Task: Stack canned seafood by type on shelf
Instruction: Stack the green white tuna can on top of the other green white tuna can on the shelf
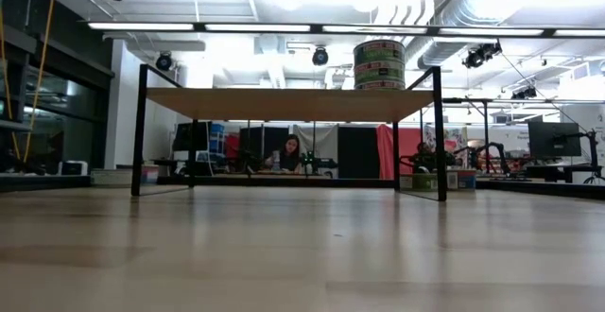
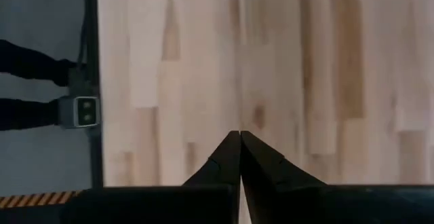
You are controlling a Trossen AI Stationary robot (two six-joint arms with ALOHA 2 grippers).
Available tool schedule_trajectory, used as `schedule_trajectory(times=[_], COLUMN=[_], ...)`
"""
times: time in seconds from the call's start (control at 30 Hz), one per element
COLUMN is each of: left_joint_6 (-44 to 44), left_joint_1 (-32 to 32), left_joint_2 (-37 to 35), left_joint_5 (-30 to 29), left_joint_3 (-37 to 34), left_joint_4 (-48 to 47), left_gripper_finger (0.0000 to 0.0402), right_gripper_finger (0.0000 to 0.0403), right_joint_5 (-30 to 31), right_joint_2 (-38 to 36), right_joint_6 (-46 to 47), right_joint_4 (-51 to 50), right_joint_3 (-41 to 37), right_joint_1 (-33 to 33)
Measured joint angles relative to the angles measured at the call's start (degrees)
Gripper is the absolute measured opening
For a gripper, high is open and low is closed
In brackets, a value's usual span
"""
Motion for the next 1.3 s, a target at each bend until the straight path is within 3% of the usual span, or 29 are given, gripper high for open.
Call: schedule_trajectory(times=[0.13, 0.4, 0.73, 0.97, 1.07, 1.17, 1.3], left_joint_6=[2.32, 0.95, -7.29, -11.74, -16.97, -20.63, -17.88], left_joint_1=[0.62, 0.57, 0.58, 0.58, 0.58, 0.82, 4.15], left_joint_2=[0.52, 3.42, 11.59, 19.88, 21.17, 19.12, 10.03], left_joint_5=[-0.04, 2.91, 2.67, 2.74, 6.80, 11.47, 10.79], left_joint_3=[0.00, 0.00, 0.00, 0.00, 0.00, -0.01, 1.92], left_joint_4=[-0.02, 0.03, 6.33, 13.67, 14.05, 14.76, 15.86], left_gripper_finger=[0.0000, 0.0000, 0.0000, 0.0000, 0.0000, 0.0000, 0.0000], right_gripper_finger=[0.0000, 0.0000, 0.0000, 0.0000, 0.0000, 0.0000, 0.0000], right_joint_5=[-0.03, -11.05, -12.99, -4.01, -0.03, 3.64, 6.61], right_joint_2=[-0.88, -6.87, -28.86, -43.59, -47.23, -49.39, -50.03], right_joint_6=[7.91, 18.74, 39.99, 54.20, 55.60, 54.64, 49.80], right_joint_4=[0.65, 10.51, 28.31, 38.63, 41.96, 43.57, 43.81], right_joint_3=[-6.85, -31.28, -63.14, -79.15, -83.01, -85.32, -86.18], right_joint_1=[3.94, 9.10, 15.32, 19.80, 20.58, 20.28, 18.54])
